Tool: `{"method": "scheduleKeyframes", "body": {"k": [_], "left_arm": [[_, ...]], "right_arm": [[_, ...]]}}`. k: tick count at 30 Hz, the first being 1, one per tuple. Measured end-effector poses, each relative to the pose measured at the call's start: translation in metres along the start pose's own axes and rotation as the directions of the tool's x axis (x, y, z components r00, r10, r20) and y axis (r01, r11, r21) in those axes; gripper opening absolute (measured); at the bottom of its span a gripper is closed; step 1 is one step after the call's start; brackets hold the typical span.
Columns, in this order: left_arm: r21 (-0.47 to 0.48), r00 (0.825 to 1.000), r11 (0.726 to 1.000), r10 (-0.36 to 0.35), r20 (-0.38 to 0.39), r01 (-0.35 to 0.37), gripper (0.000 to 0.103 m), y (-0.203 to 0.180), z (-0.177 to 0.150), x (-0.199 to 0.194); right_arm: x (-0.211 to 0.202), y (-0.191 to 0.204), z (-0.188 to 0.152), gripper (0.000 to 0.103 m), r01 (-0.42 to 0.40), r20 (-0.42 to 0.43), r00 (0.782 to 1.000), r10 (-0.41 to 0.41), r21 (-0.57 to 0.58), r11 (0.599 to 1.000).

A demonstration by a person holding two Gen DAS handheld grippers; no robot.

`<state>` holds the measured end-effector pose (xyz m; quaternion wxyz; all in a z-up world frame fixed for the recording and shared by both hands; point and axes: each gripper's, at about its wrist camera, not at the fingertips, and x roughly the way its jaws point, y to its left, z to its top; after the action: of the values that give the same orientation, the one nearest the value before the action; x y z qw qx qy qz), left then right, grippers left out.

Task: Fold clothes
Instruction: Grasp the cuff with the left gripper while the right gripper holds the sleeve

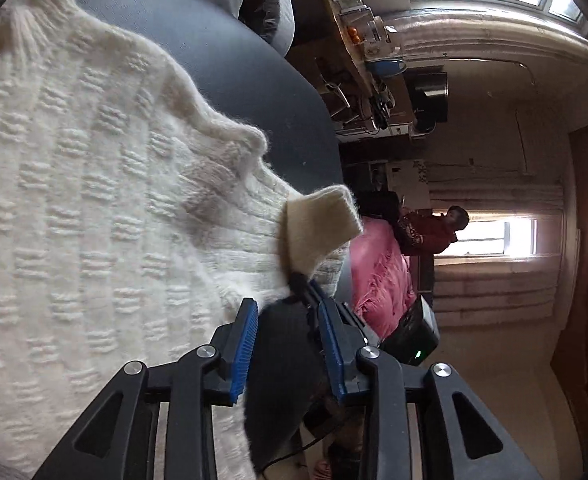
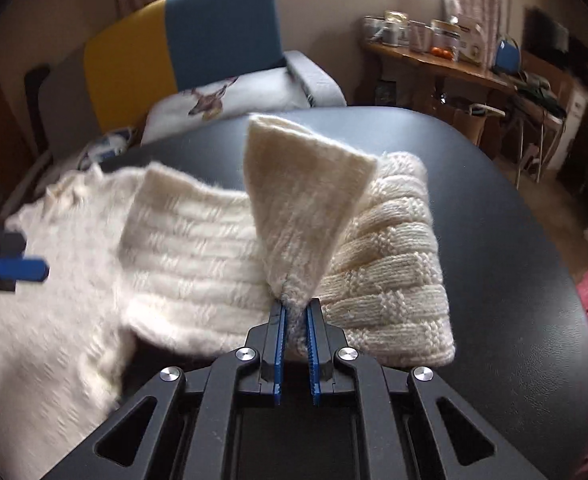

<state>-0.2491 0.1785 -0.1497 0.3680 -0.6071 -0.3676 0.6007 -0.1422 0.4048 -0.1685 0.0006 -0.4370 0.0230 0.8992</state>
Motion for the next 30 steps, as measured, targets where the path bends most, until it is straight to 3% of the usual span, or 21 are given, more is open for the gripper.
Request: {"method": "scheduleKeyframes", "body": {"k": [6,10,13,15,22,26,30], "left_arm": [[-0.077,0.999,0.996,-0.046,-0.006,0.046,0.036,-0.016,0.04,0.035],[-0.07,0.999,0.998,-0.008,-0.034,0.006,0.036,-0.029,0.066,0.053],[-0.046,0.994,0.997,0.059,-0.097,-0.064,0.036,-0.033,0.073,0.073],[-0.048,0.986,0.994,0.088,-0.142,-0.096,0.036,-0.031,0.073,0.087],[-0.084,0.978,0.99,0.092,-0.186,-0.109,0.036,-0.021,0.078,0.101],[-0.073,0.991,0.995,0.058,-0.119,-0.067,0.036,-0.018,0.084,0.077],[-0.076,0.984,0.993,0.074,-0.162,-0.087,0.037,-0.016,0.083,0.087]], "right_arm": [[-0.006,0.032,-0.016,0.011,0.13,0.037,0.992,-0.125,-0.194,0.972],[-0.005,0.055,-0.027,0.011,0.207,0.074,0.978,-0.193,-0.33,0.921],[-0.005,0.066,-0.035,0.012,0.258,0.107,0.966,-0.235,-0.404,0.878],[-0.004,0.071,-0.036,0.012,0.282,0.126,0.959,-0.253,-0.433,0.856],[-0.001,0.089,-0.044,0.013,0.348,0.182,0.938,-0.296,-0.51,0.787],[-0.002,0.096,-0.048,0.013,0.365,0.204,0.931,-0.303,-0.538,0.76],[-0.002,0.1,-0.048,0.013,0.379,0.217,0.925,-0.311,-0.55,0.744]]}}
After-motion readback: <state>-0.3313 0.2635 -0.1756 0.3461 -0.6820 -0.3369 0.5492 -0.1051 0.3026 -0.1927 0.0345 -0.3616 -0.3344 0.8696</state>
